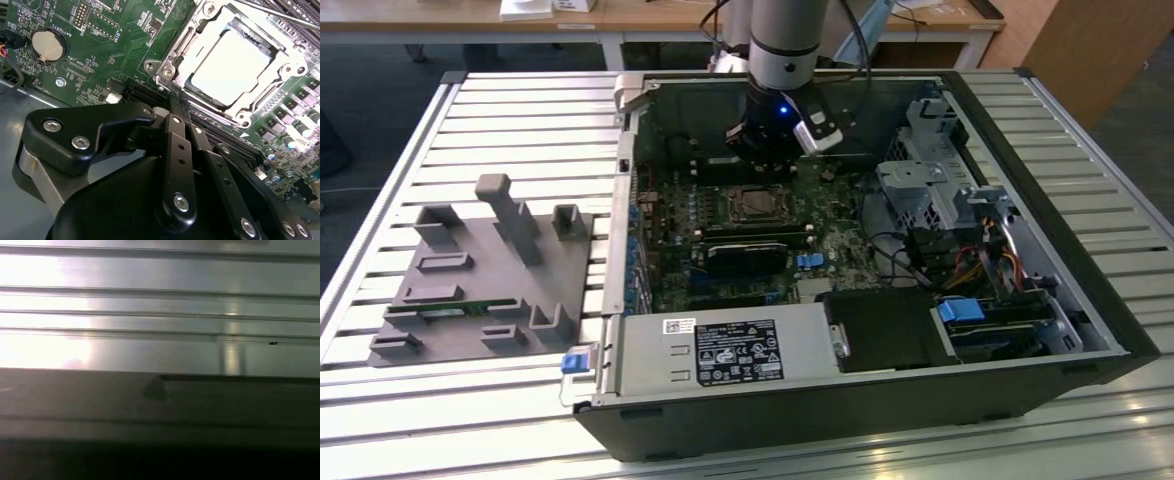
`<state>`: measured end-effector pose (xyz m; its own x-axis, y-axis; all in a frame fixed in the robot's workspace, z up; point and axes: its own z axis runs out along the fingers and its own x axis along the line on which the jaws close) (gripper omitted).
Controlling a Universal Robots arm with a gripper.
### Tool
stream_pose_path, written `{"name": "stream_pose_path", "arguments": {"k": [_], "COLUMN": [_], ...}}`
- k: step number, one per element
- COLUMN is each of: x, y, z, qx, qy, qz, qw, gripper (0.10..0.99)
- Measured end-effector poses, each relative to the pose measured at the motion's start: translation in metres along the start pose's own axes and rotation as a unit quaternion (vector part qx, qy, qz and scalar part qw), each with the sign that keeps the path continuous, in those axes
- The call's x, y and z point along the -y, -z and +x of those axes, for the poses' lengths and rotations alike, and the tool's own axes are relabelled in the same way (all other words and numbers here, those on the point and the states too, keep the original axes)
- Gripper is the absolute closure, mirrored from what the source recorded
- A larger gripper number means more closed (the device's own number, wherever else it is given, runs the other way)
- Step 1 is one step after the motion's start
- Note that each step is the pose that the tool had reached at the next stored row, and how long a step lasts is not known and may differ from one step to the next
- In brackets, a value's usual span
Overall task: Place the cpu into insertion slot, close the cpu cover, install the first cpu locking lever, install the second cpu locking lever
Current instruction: 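Install the first cpu locking lever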
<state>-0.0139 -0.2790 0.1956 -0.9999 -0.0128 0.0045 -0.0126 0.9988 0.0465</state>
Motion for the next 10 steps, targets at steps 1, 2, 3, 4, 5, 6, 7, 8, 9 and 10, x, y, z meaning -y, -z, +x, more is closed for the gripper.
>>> {"name": "stream_pose_path", "arguments": {"k": [1,2,3,4,5,6,7,8,9,10], "x": [-0.0001,-0.0002,-0.0003,-0.0004,-0.0004,-0.0002,-0.0002,-0.0004,-0.0006,-0.0008], "y": [-0.0001,-0.0002,-0.0003,-0.0004,-0.0002,0.0,0.0002,0.0004,0.0007,0.0014], "z": [0.0,0.0,0.0,0.0,0.0,0.0001,0.0001,0.0,-0.0001,-0.0002], "qx": [0.0001,0.0002,0.0003,0.0003,0.0002,0.0002,0.0002,0.0004,0.0006,0.0008], "qy": [0.0,0.0,0.0,0.0,0.0,0.0,0.0,0.0,0.0,0.0], "qz": [-0.0003,-0.0009,-0.0016,-0.0022,-0.0028,-0.0034,-0.0043,-0.0053,-0.0061,-0.0066], "qw": [1.0,1.0,1.0,1.0,1.0,1.0,1.0,1.0,1.0,1.0], "gripper": [0.98,0.98,0.98,0.98,0.98,0.98,0.98,0.98,0.98,0.98]}}
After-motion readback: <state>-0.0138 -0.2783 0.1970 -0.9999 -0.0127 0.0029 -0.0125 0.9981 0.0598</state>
